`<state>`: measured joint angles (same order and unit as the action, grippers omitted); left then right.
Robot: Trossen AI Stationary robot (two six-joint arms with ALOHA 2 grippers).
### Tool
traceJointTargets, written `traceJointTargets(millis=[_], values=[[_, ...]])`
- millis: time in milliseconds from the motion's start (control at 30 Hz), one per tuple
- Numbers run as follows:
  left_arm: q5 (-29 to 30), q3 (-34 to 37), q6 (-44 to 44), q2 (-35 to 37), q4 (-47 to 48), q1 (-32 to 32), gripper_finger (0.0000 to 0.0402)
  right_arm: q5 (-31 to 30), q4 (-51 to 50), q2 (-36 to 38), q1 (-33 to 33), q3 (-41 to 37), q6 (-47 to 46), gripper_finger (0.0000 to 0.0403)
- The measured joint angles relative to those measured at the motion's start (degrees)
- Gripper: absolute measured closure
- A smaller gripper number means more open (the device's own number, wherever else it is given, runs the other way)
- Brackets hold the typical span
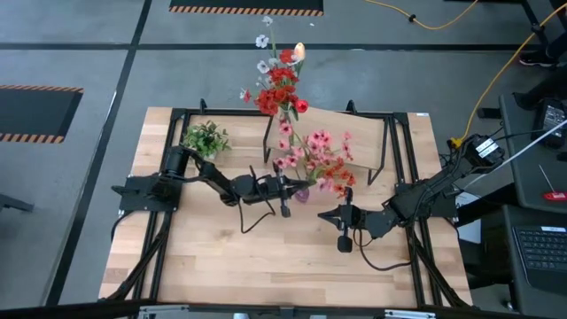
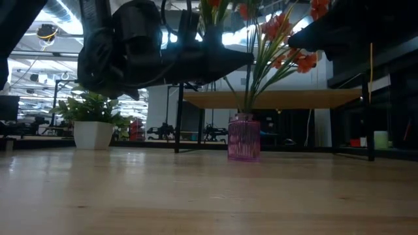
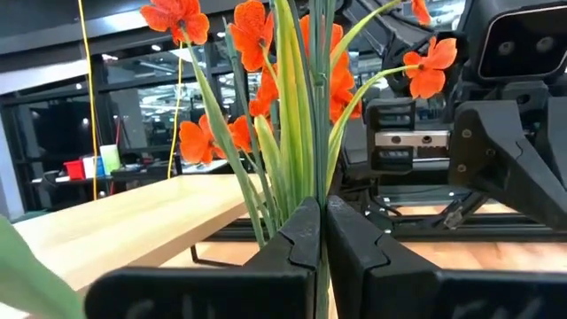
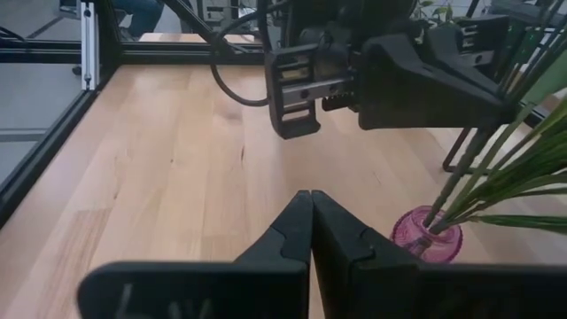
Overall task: Pick and place flowers into a vace then onto a shelf
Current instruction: Put the pink flowers into the purple vase
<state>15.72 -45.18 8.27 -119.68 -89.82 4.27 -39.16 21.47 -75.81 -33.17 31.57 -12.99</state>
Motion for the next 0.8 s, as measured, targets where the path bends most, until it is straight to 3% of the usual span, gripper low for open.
traceJointTargets(millis=[267,800], values=[[2.5,2.8,-0.9,0.0,0.0,0.1,0.0398,0.0,-0.1,0.0,0.0,0.0,0.2,0.0394],[1.3,2.9,-1.5,0.0,5.0,0.0,0.0398,0.0,-0.2,0.0,0.0,0.0,1.3,0.0394]])
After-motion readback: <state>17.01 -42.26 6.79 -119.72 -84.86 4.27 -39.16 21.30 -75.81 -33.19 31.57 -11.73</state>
